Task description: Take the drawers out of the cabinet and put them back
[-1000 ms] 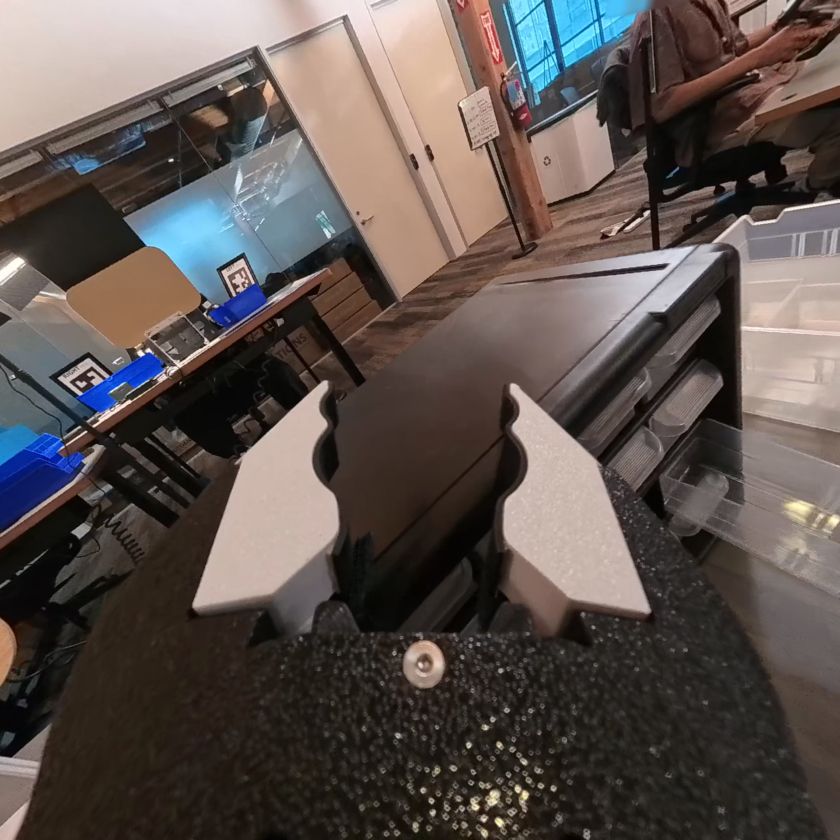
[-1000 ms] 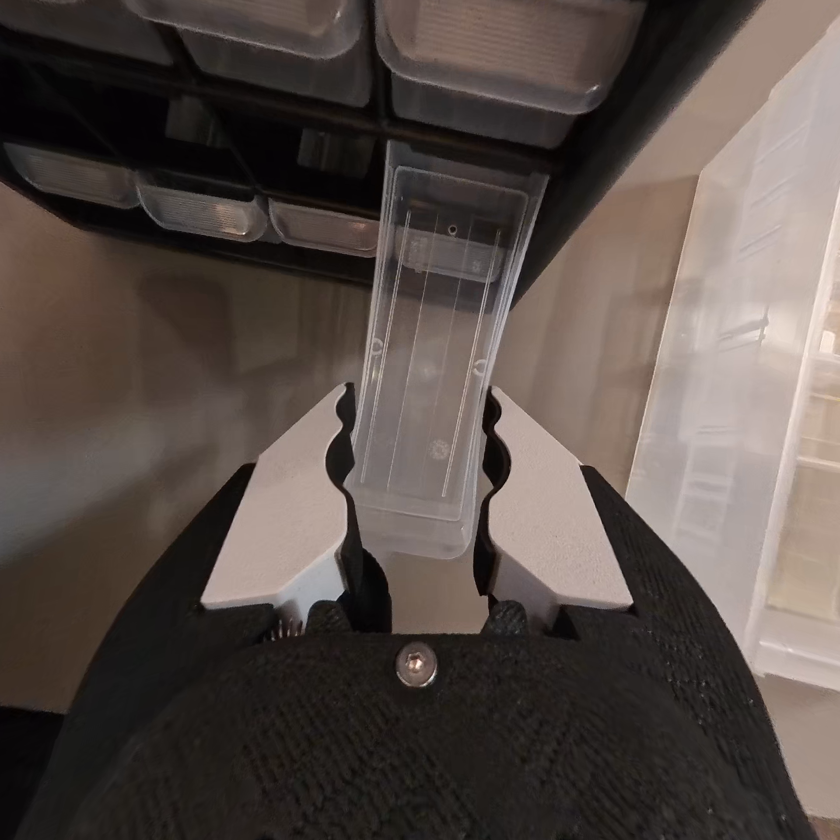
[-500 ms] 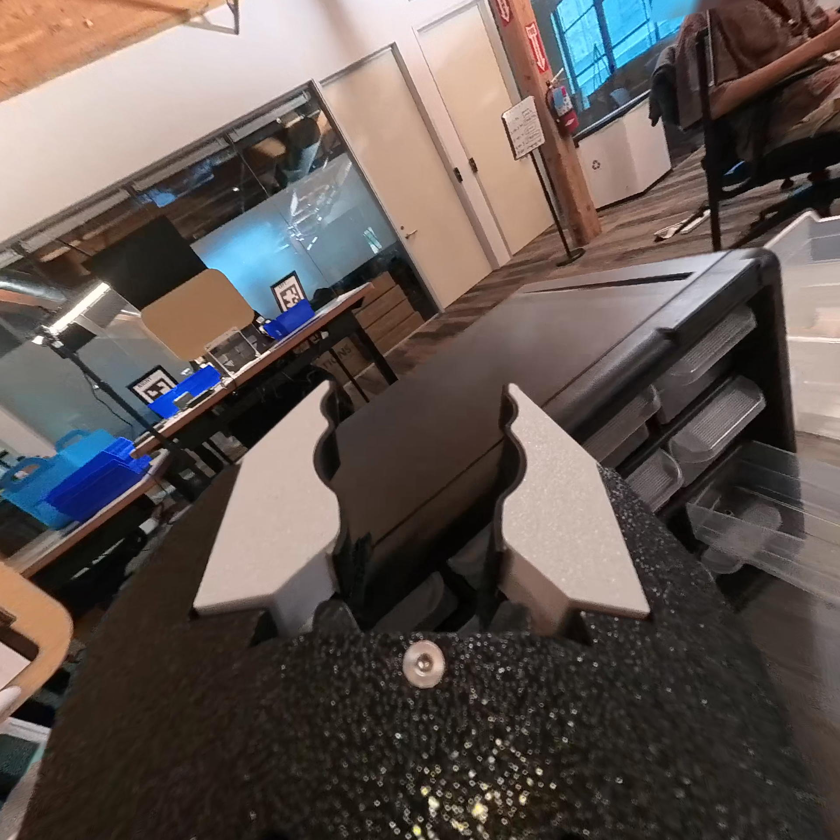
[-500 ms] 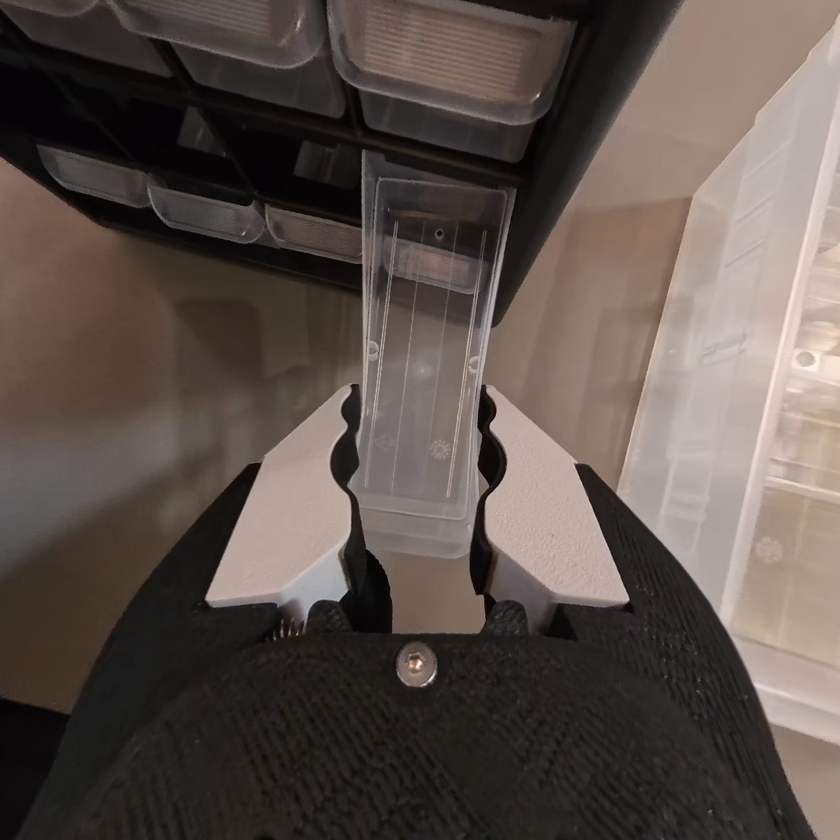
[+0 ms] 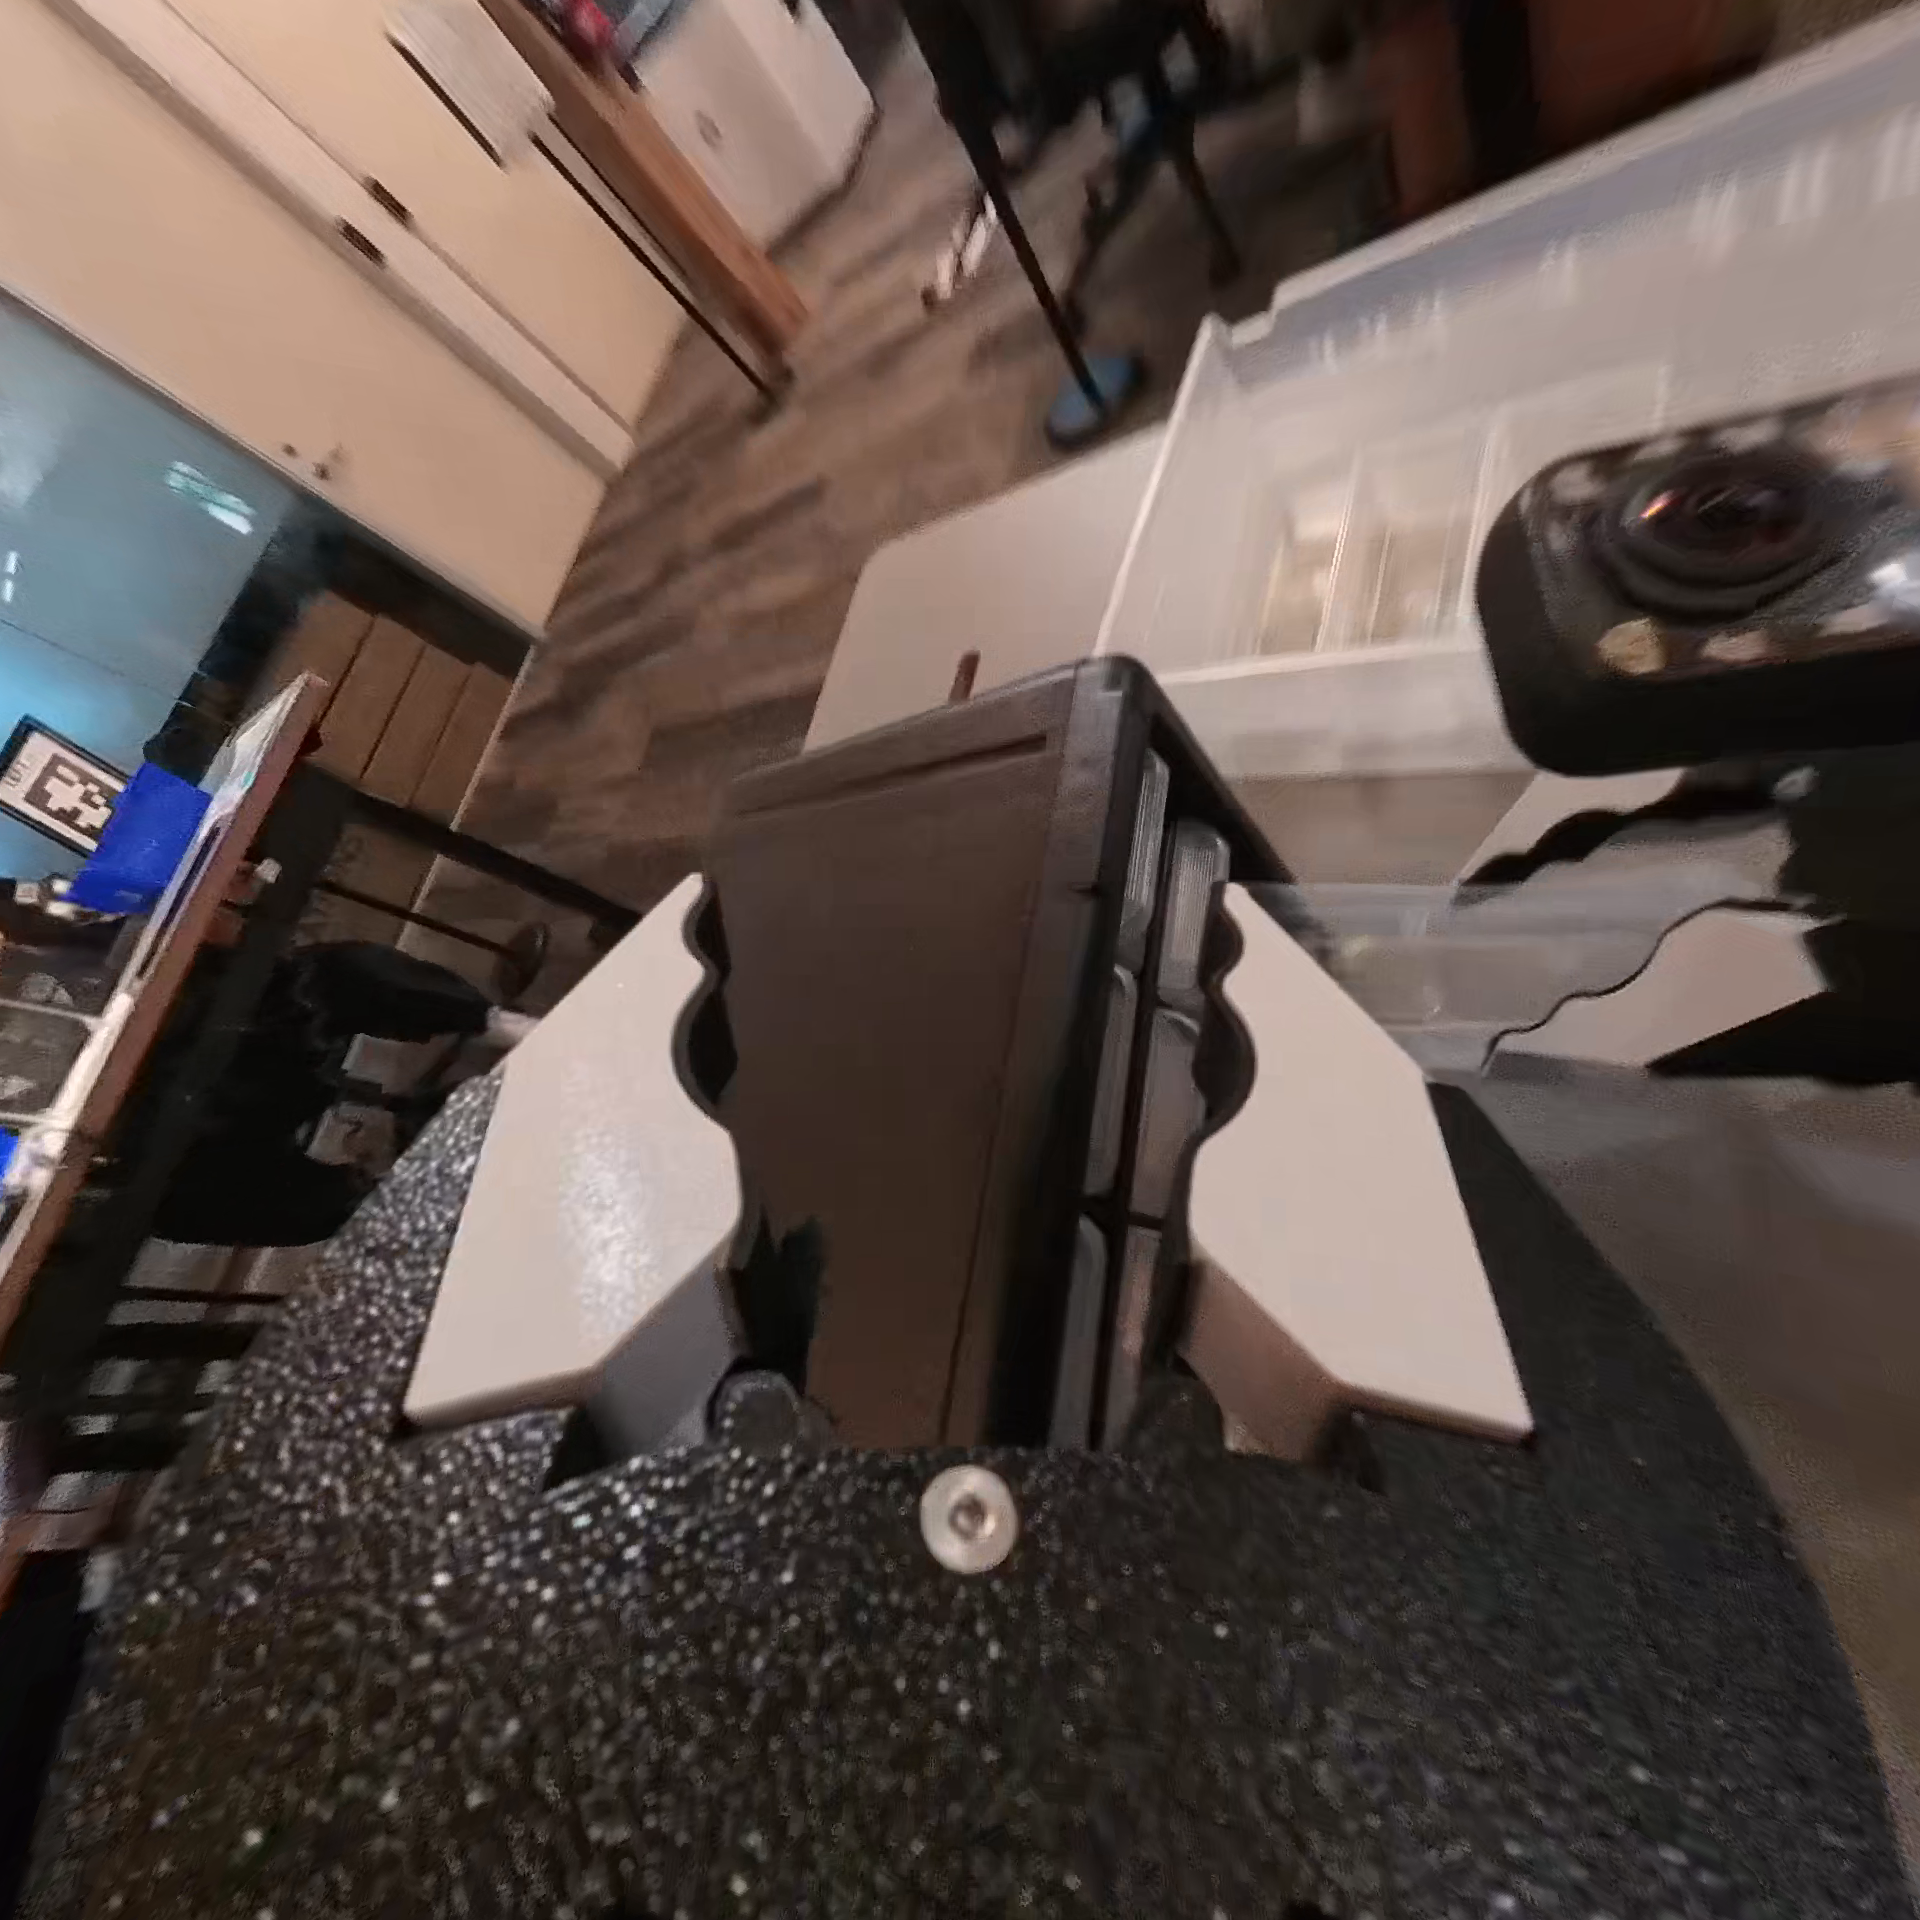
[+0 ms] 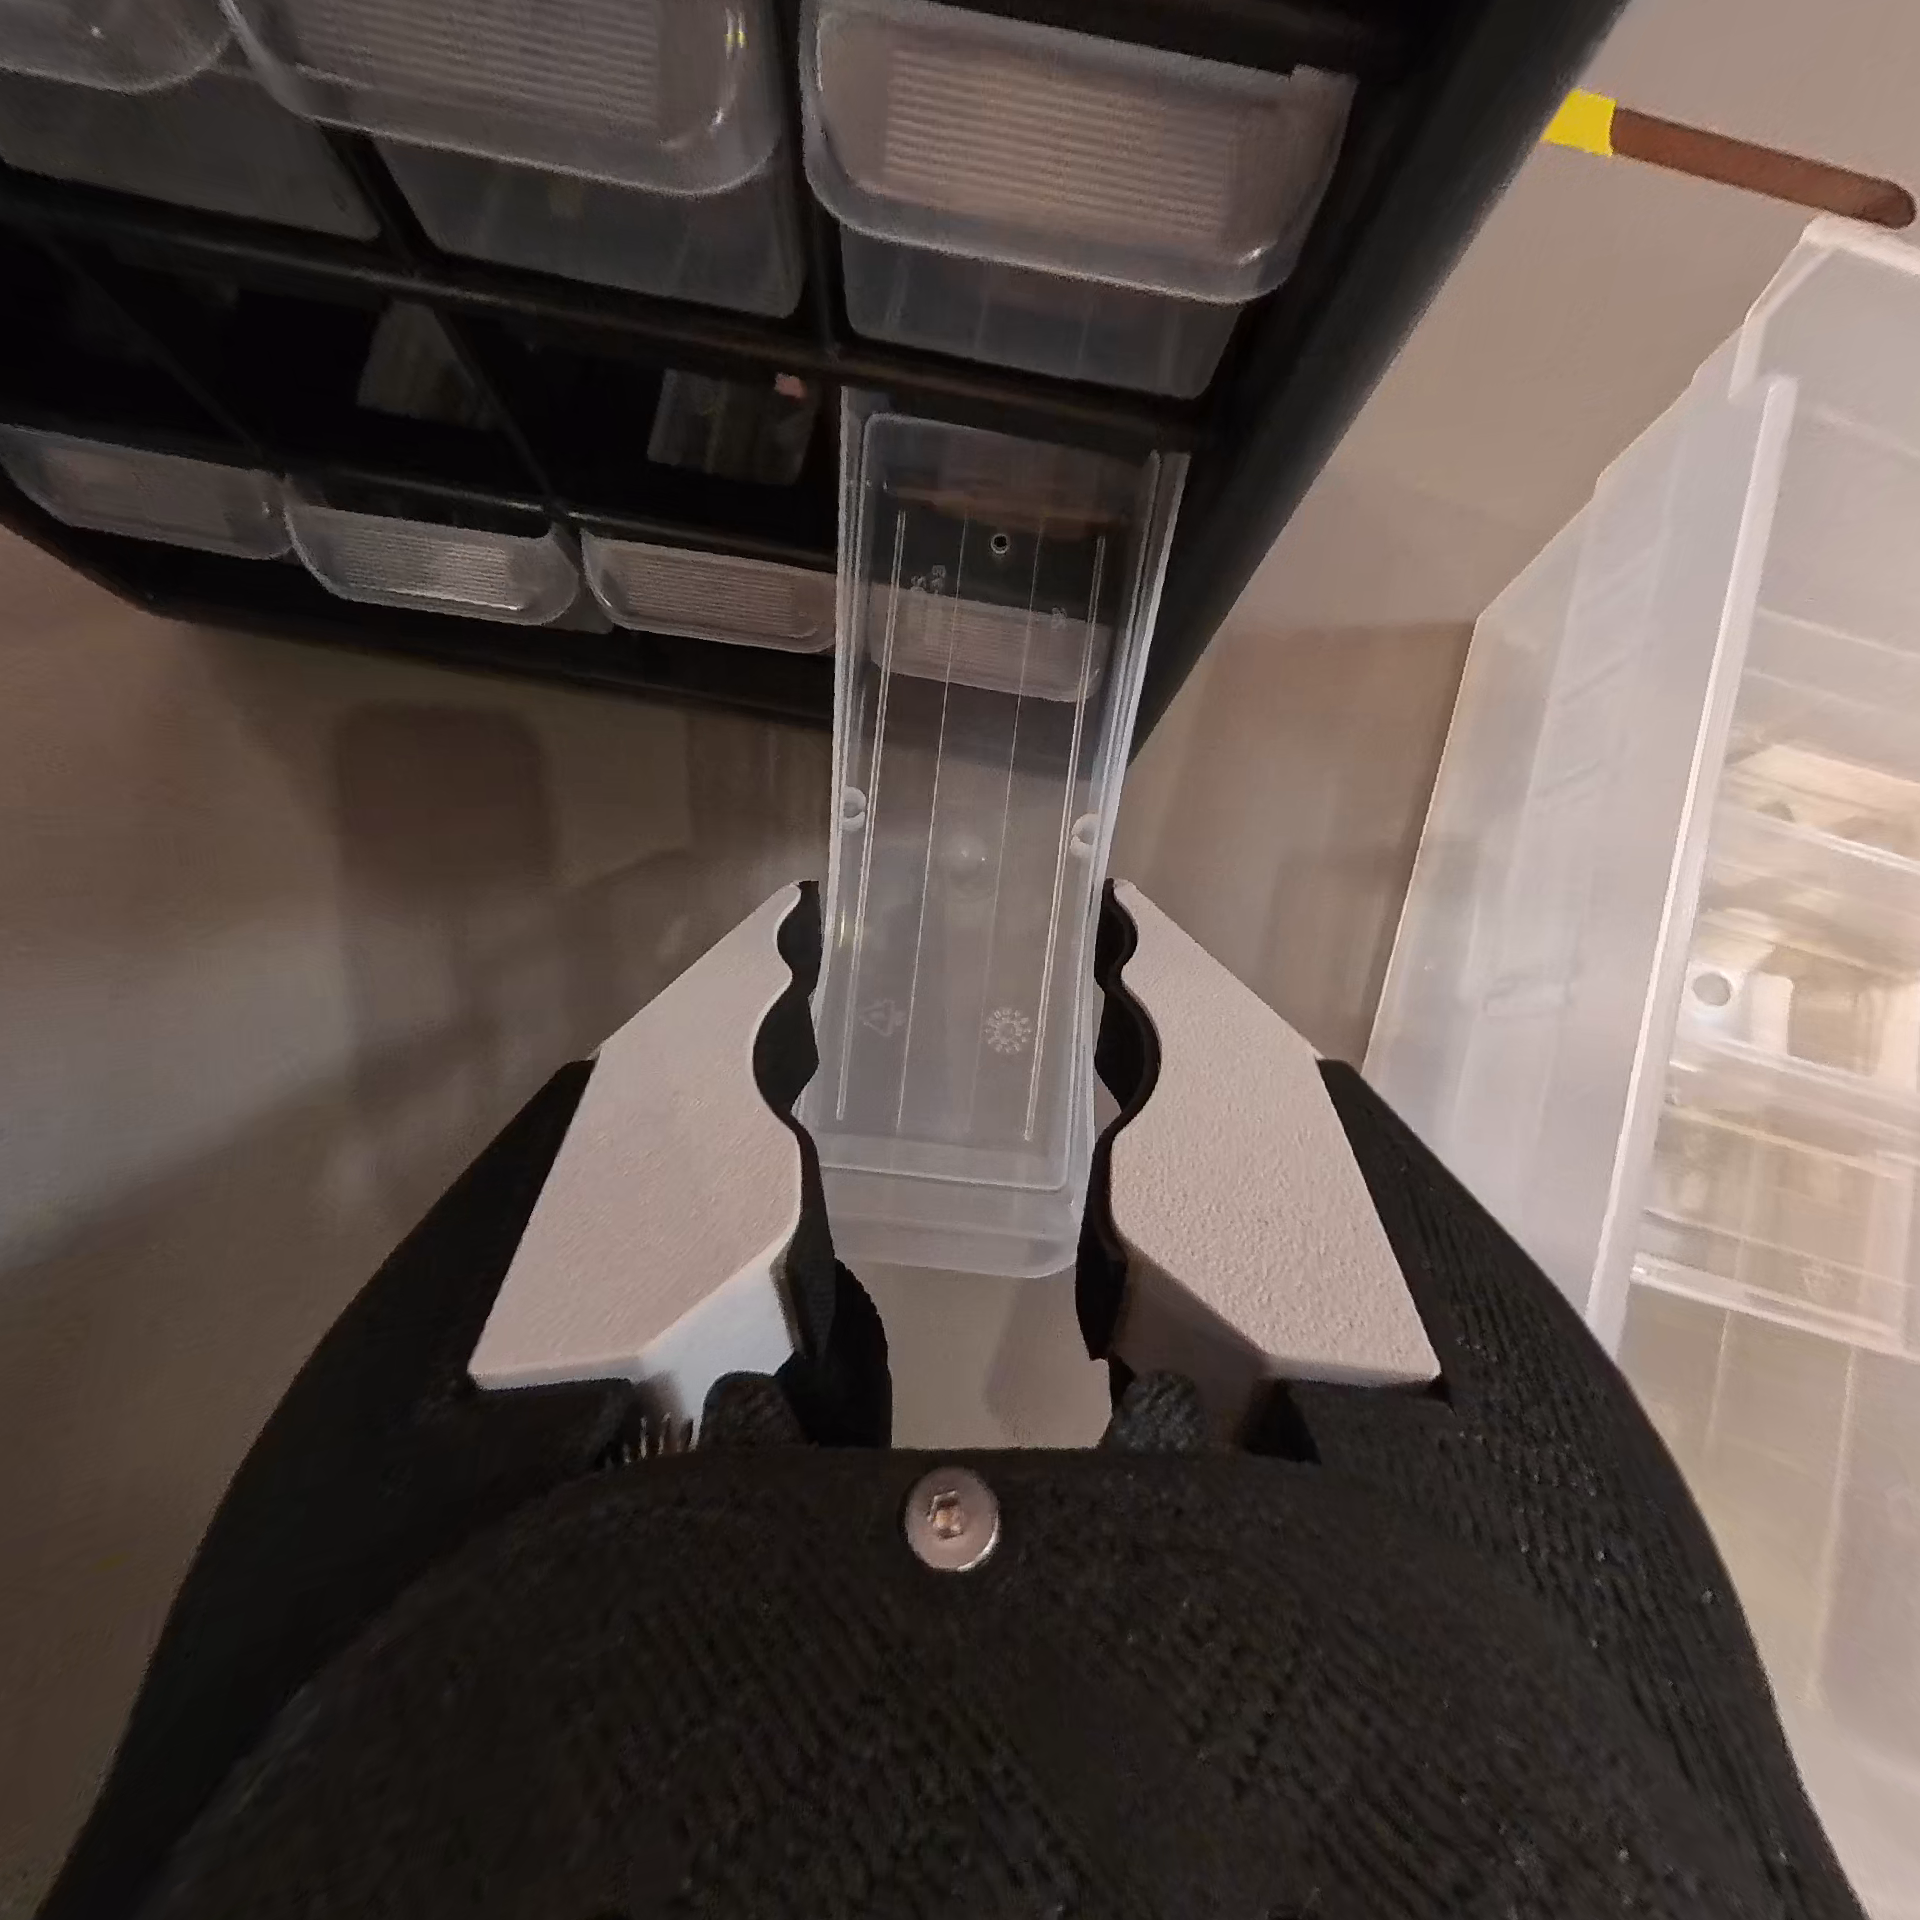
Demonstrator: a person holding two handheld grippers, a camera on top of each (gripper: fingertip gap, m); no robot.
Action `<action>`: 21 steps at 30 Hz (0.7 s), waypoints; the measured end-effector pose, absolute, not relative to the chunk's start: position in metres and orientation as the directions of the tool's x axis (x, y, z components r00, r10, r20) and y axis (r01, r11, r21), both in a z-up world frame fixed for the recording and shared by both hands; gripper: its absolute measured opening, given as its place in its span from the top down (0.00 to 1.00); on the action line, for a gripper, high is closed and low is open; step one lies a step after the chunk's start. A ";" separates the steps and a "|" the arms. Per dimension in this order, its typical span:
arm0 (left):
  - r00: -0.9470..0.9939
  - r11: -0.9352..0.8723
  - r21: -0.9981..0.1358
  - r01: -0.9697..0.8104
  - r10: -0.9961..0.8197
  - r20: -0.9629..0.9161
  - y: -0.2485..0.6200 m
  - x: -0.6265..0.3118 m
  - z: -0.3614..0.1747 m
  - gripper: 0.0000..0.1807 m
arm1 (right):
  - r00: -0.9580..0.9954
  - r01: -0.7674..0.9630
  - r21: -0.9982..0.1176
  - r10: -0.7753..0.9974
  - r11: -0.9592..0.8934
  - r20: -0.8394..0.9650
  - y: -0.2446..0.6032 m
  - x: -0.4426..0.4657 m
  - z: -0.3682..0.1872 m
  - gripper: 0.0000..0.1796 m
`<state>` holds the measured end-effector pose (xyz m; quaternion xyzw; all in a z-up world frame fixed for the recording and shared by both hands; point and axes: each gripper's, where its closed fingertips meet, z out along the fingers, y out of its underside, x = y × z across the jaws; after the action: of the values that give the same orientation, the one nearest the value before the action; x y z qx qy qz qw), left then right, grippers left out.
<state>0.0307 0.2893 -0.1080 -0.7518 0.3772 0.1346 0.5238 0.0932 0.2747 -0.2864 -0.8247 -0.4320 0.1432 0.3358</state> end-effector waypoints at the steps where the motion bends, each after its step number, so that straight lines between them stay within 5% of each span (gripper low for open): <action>1: 0.645 -0.193 -0.637 -0.746 -0.446 -0.621 0.298 0.031 -0.115 0.52 | 0.584 0.615 -0.681 0.810 -0.398 0.055 0.277 0.092 -0.286 0.71; 5: 0.567 -0.280 -0.495 -0.822 -0.476 -0.673 0.326 0.028 -0.135 0.58 | 0.580 0.604 -0.694 0.814 -0.392 0.045 0.282 0.090 -0.286 0.71; 11: 0.644 -0.346 -0.562 -0.751 -0.568 -0.512 0.344 0.035 -0.161 0.59 | 0.595 0.574 -0.708 0.803 -0.412 0.016 0.281 0.089 -0.286 0.71; 21: 0.637 -0.343 -0.551 -0.761 -0.556 -0.534 0.345 0.034 -0.161 0.59 | 0.662 0.510 -0.738 0.749 -0.442 0.009 0.272 0.086 -0.284 0.71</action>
<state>0.0340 0.3451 -0.1611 -0.8094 0.4068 0.1270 0.4040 0.0864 0.2722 -0.2844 -0.8336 -0.3778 0.1620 0.3690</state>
